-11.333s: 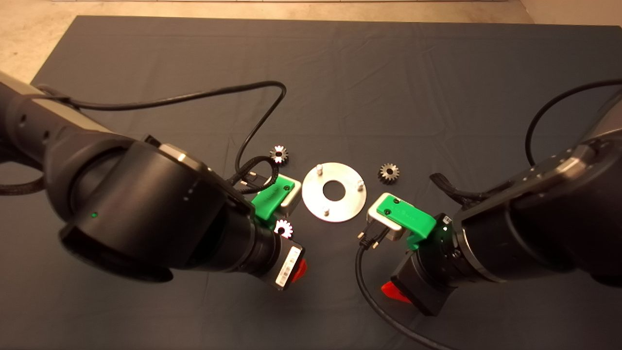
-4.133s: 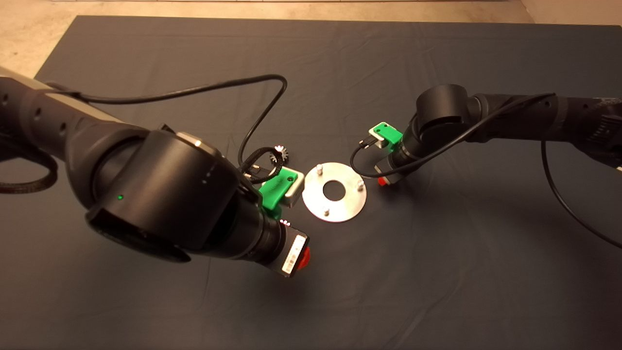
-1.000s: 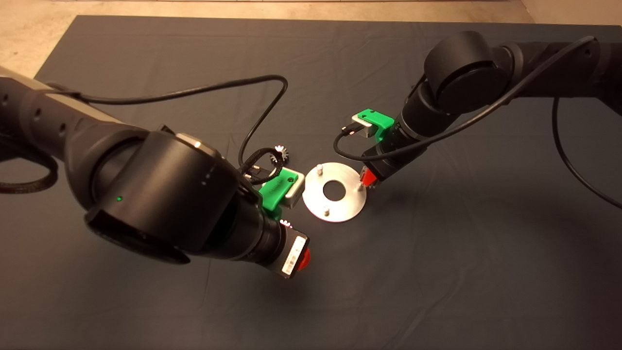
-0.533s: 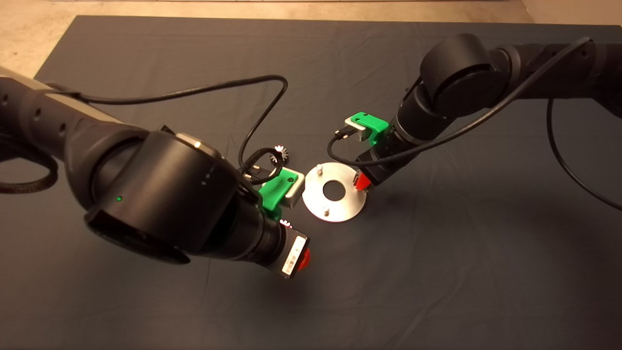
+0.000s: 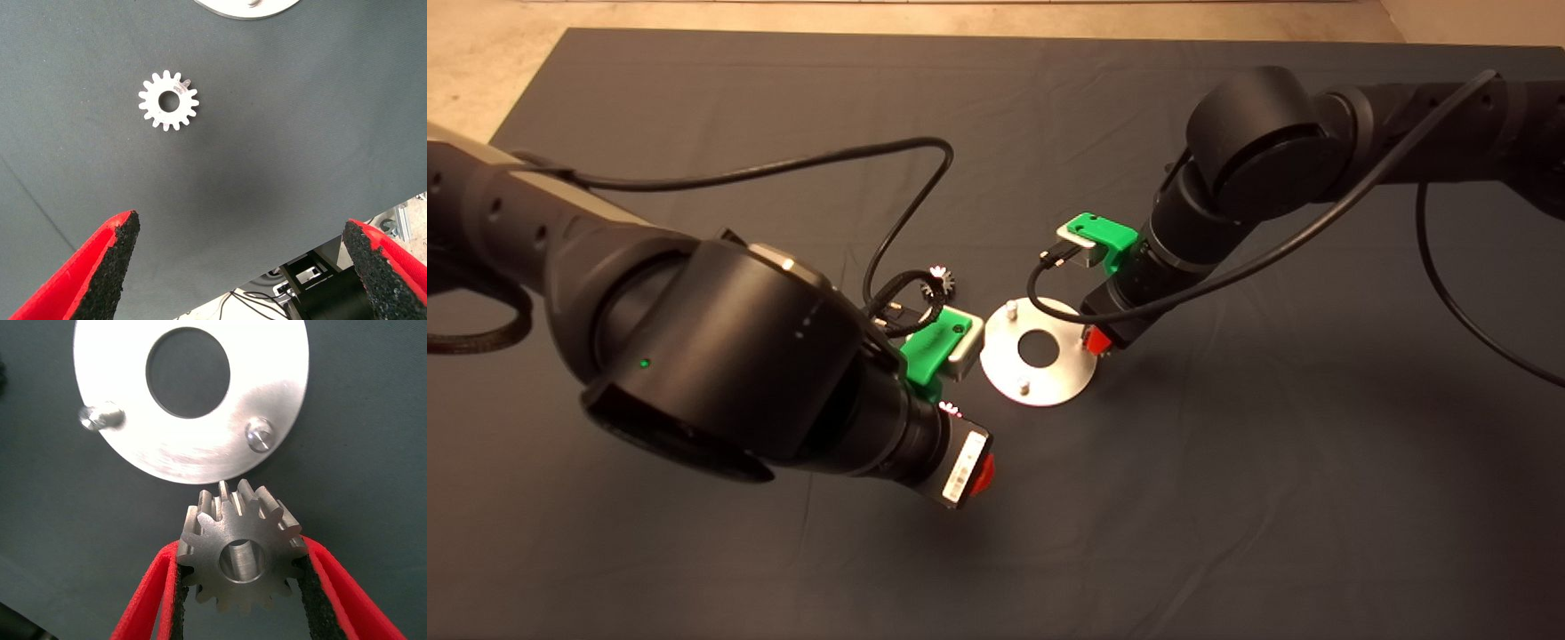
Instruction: Install three planetary gears onto the carrier pins
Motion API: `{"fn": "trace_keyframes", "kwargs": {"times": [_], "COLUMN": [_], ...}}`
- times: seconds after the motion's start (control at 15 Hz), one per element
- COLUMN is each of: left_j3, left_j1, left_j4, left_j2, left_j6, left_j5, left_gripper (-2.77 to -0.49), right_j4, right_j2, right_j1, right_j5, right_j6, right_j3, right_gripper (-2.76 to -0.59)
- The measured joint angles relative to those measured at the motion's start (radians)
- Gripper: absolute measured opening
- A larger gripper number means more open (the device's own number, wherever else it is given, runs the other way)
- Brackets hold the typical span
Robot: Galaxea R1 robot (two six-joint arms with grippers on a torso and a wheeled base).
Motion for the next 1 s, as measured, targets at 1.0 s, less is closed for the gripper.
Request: {"fn": "trace_keyframes", "kwargs": {"times": [1.0], "left_j3": [0.000], "left_j1": [0.000], "left_j4": [0.000], "left_j2": [-0.003], "left_j6": [0.000], "left_j5": [0.000], "left_gripper": [-1.07], "right_j4": [-0.150], "right_j2": [0.012], "right_j1": [-0.048], "right_j5": [-0.022], "right_j6": [-0.015], "right_j3": [0.054], "right_gripper": [-2.36]}}
